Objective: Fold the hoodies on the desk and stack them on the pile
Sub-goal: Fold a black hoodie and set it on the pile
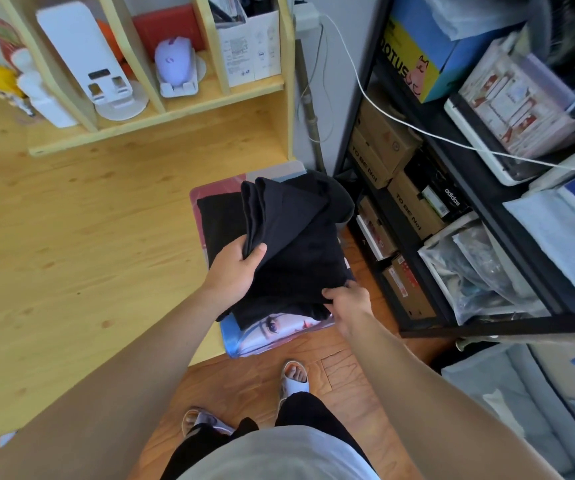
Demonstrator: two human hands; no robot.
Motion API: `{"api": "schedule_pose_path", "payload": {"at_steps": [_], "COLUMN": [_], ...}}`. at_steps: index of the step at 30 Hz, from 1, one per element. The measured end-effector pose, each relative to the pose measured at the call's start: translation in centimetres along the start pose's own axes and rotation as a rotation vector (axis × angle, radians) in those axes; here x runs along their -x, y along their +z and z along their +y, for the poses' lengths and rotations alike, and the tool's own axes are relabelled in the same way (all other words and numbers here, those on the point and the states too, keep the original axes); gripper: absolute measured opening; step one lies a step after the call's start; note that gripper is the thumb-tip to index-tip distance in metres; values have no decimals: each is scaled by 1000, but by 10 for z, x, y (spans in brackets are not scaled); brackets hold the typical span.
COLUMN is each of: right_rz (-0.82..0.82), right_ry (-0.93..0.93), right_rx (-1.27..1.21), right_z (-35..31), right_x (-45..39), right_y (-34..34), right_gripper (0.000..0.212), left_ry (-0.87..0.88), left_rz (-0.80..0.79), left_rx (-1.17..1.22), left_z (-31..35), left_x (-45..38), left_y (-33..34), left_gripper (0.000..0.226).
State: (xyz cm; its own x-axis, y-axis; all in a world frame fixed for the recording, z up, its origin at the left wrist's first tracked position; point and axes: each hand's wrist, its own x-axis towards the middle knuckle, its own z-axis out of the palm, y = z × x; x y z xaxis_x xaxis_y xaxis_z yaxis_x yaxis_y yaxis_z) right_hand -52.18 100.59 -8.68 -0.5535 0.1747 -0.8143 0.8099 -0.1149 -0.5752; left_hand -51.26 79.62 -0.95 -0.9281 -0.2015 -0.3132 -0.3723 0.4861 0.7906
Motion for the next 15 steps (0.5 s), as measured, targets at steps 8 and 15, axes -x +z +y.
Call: {"api": "schedule_pose_path", "payload": {"at_steps": [8, 15], "right_rz": [219, 366], "right_ry": [-444, -517], "right_rx": [1025, 523], "right_z": [-4, -27], "right_x": [2, 22], "right_y": [-20, -41], "right_gripper": [49, 24], "left_ry": [452, 375], "left_rz": [-367, -272], "left_rx": [-888, -887], "left_z": [-47, -50], "left_x": [37, 40], "left_y": [70, 88], "left_gripper": [71, 70]}}
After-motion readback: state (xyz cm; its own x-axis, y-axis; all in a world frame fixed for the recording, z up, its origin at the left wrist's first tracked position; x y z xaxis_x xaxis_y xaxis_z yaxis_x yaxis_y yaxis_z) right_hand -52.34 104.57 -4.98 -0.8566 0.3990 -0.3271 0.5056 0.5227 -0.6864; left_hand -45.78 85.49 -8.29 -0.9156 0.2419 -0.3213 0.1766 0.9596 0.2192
